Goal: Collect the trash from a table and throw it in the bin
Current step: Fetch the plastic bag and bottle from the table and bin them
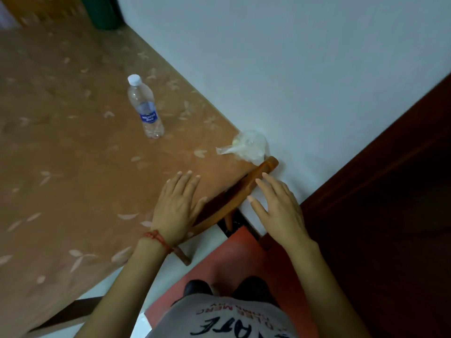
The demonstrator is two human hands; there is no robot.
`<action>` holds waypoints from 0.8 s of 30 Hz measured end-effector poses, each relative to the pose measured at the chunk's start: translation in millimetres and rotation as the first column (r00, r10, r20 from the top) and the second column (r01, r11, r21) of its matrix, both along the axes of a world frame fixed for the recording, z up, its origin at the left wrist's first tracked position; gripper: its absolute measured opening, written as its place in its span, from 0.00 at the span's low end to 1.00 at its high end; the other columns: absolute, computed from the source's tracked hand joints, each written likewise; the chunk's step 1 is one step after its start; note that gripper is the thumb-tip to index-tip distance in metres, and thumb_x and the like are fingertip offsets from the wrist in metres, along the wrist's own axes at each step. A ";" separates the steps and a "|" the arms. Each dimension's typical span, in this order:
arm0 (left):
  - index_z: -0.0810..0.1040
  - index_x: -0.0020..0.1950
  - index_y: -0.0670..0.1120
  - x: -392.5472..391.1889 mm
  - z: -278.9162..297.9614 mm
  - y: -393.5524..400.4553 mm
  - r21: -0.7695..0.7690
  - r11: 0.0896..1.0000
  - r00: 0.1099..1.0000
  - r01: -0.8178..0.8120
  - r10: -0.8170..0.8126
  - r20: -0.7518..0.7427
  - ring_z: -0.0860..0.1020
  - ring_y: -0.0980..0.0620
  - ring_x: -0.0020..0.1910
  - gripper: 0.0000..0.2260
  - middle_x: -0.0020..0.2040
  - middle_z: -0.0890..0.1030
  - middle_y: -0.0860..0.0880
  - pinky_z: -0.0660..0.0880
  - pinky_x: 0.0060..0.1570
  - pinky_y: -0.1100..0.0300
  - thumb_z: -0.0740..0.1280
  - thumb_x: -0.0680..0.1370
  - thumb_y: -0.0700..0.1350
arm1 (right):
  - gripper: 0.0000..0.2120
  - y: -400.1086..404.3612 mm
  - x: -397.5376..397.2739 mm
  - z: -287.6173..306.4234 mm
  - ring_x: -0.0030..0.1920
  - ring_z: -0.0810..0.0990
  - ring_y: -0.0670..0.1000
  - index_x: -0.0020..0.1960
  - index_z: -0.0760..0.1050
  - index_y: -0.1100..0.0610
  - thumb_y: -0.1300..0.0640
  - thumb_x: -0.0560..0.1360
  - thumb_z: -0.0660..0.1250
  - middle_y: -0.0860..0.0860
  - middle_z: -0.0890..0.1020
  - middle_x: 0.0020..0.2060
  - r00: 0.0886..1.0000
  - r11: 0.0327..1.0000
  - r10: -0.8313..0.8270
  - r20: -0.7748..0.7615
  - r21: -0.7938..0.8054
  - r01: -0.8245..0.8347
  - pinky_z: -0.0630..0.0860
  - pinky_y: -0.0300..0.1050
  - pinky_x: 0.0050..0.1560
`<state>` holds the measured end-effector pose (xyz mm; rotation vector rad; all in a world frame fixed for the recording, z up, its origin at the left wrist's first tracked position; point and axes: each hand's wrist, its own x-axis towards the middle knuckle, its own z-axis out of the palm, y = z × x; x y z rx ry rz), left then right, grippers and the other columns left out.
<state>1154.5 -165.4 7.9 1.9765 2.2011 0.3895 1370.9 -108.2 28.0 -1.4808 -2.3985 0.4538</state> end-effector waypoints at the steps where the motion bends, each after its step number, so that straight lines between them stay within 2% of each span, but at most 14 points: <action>1: 0.71 0.66 0.40 -4.3 -2.1 1.6 -0.004 1.000 1.000 -0.019 0.019 -0.006 0.70 0.37 0.65 0.25 0.64 0.74 0.38 0.68 0.62 0.41 0.52 0.77 0.55 | 0.28 6.7 -4.1 -0.4 0.68 0.66 0.55 0.67 0.68 0.59 0.42 0.76 0.53 0.55 0.69 0.69 1.000 1.000 0.013 -0.006 -0.008 -0.013 0.66 0.50 0.64; 8: 0.71 0.65 0.40 -19.3 -16.7 30.4 -0.061 0.987 0.988 -0.151 0.151 0.005 0.71 0.37 0.64 0.26 0.63 0.75 0.38 0.70 0.60 0.39 0.52 0.76 0.56 | 0.22 73.6 -28.0 -8.4 0.64 0.71 0.57 0.64 0.72 0.60 0.48 0.76 0.62 0.57 0.73 0.64 0.994 0.994 0.112 0.005 0.020 -0.112 0.73 0.54 0.57; 13: 0.72 0.64 0.39 -14.0 -18.0 60.1 -0.092 0.961 0.965 -0.260 0.262 0.016 0.73 0.36 0.62 0.27 0.62 0.76 0.37 0.71 0.59 0.40 0.50 0.77 0.58 | 0.20 130.2 -36.5 -15.5 0.66 0.69 0.57 0.65 0.71 0.58 0.49 0.76 0.62 0.56 0.71 0.66 0.985 0.985 0.173 0.023 -0.019 -0.173 0.69 0.56 0.62; 15: 0.73 0.63 0.39 -11.4 -18.9 72.4 -0.103 0.955 0.960 -0.278 0.280 0.011 0.74 0.36 0.61 0.28 0.61 0.76 0.37 0.71 0.58 0.40 0.49 0.77 0.58 | 0.20 151.4 -39.4 -17.9 0.66 0.68 0.56 0.65 0.70 0.58 0.50 0.77 0.62 0.56 0.71 0.67 0.984 0.984 0.178 0.018 -0.032 -0.178 0.68 0.53 0.63; 18: 0.73 0.63 0.39 -7.4 -21.2 84.5 -0.111 0.936 0.941 -0.335 0.338 0.011 0.74 0.36 0.61 0.25 0.61 0.77 0.37 0.70 0.58 0.40 0.53 0.75 0.55 | 0.21 177.7 -44.6 -22.3 0.67 0.66 0.55 0.67 0.69 0.58 0.50 0.77 0.61 0.55 0.70 0.68 0.988 0.986 0.156 -0.005 -0.058 -0.156 0.65 0.50 0.64; 24: 0.71 0.65 0.40 -7.1 -31.5 93.9 -0.181 0.906 0.919 -0.383 0.394 0.029 0.70 0.38 0.65 0.28 0.64 0.74 0.39 0.67 0.63 0.43 0.50 0.76 0.57 | 0.23 216.0 -52.9 -41.6 0.69 0.64 0.54 0.70 0.64 0.56 0.48 0.78 0.58 0.55 0.68 0.70 0.998 0.987 0.031 0.054 -0.157 -0.022 0.62 0.49 0.67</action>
